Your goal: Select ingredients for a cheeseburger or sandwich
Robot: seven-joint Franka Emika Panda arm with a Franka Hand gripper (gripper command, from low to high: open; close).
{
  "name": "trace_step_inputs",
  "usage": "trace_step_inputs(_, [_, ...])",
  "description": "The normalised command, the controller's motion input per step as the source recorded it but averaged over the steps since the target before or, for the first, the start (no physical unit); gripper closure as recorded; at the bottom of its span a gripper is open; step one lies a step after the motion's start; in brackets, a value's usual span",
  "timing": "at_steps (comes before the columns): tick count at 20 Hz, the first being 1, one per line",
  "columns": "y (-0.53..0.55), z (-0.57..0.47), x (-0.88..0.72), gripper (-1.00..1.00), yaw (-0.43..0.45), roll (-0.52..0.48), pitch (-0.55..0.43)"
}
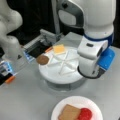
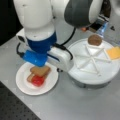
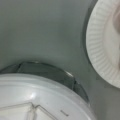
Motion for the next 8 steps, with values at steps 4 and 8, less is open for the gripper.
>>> trace_step_inputs(4, [0.07, -0.17, -0.59, -1.0, -0.036, -0.159, -0.225])
trace_step_inputs(8, [0.11, -0.21, -0.65, -1.0, -0.067, -0.145, -0.305])
